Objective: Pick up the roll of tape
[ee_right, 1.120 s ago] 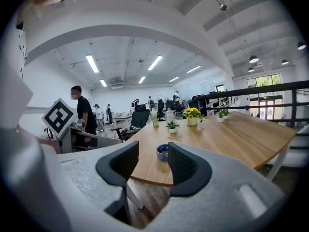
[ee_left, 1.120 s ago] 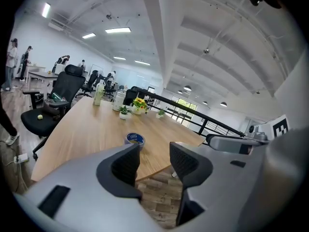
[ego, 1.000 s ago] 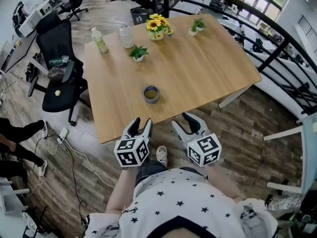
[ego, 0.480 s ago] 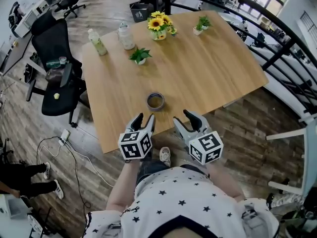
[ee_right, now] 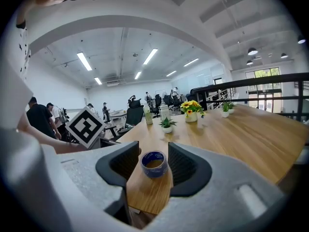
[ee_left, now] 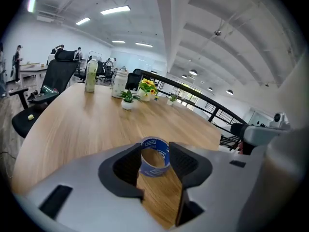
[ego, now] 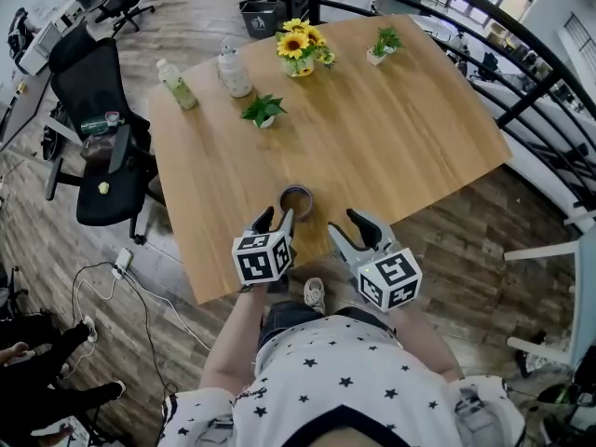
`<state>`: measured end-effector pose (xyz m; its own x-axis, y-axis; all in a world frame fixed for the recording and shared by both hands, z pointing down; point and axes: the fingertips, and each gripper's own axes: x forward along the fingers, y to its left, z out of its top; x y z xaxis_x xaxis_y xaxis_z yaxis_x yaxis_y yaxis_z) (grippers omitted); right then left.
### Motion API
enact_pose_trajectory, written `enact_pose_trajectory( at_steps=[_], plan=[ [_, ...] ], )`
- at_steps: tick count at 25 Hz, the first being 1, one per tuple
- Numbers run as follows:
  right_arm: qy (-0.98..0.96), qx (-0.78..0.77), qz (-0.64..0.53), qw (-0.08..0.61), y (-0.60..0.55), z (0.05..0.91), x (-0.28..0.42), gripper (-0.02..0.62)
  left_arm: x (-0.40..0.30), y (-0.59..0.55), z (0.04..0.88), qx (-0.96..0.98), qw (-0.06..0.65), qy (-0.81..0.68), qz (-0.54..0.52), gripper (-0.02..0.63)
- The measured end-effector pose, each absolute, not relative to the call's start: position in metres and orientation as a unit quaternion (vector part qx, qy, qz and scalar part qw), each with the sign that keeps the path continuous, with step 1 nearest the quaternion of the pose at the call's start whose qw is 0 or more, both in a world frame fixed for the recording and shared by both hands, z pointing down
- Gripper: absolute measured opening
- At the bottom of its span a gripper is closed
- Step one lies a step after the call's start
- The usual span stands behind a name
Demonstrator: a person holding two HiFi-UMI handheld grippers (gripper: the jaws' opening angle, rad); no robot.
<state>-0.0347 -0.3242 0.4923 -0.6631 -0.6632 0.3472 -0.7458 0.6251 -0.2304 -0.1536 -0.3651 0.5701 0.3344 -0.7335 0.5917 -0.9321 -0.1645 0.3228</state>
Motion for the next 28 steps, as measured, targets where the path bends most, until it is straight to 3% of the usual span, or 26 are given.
enact_pose_trajectory(
  at_steps=[18, 28],
  plan=[
    [-0.893, 0.386, 0.193, 0.128, -0.342, 0.507, -0.042, 0.173, -0.161, -0.407, 0.635, 0.712, 0.363, -0.552, 0.238, 0.108],
    [-0.894, 0.386, 0.19, 0.127, -0.339, 0.507, -0.041, 0.173, -0.164, -0.409, 0.635, 0.704, 0.343, -0.569, 0.251, 0.06]
  ],
)
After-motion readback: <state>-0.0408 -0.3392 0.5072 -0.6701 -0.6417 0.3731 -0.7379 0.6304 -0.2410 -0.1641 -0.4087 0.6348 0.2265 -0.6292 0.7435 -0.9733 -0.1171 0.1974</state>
